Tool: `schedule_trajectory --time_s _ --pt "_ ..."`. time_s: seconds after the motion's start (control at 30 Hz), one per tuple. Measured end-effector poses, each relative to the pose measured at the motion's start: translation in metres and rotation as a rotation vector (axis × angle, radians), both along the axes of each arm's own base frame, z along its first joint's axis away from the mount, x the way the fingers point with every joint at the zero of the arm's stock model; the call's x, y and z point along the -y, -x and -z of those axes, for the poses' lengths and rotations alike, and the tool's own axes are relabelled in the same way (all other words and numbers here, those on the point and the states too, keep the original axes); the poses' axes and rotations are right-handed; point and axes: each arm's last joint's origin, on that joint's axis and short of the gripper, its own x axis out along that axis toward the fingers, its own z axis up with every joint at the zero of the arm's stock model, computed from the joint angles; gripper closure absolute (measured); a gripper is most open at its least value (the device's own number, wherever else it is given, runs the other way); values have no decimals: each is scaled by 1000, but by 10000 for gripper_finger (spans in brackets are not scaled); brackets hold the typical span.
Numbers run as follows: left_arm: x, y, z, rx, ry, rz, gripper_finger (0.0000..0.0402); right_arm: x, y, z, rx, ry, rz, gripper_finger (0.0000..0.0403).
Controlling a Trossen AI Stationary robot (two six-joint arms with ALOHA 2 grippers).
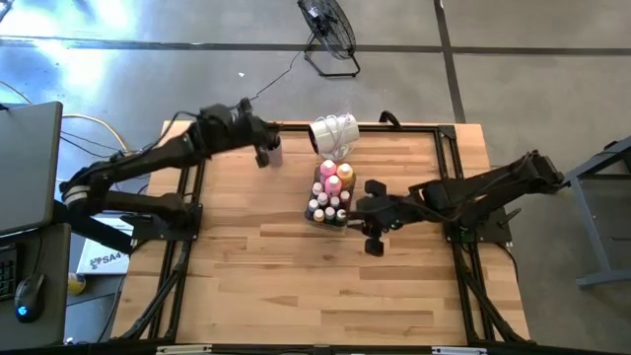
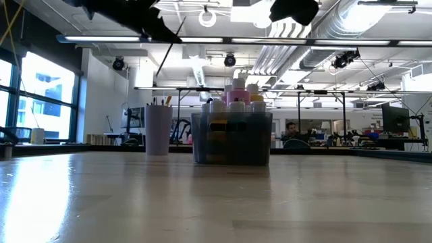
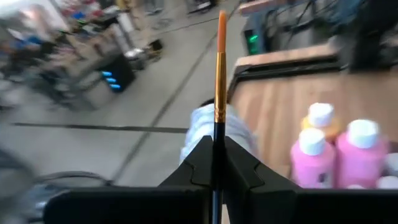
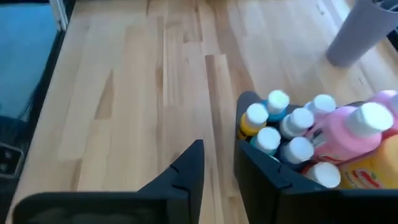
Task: Pick & Place Paint Supplies
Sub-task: Put the gold paint brush into the violet cup
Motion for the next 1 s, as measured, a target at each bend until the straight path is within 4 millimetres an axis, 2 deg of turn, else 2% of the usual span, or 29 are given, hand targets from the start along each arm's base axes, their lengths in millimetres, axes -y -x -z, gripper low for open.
schedule_trajectory --time_s 0.17,0.37,0.7,1.0 --pt "-28 13 5 34 108 107 394 -4 1 19 -7 -6 -2 338" --pt "-50 9 16 27 122 200 394 -3 2 33 -20 -26 19 348" --pt "-84 -3 56 -80 181 194 394 -5 -3 27 60 -40 8 349" --pt "-100 0 70 -103 210 185 394 -4 -3 27 60 -32 5 349"
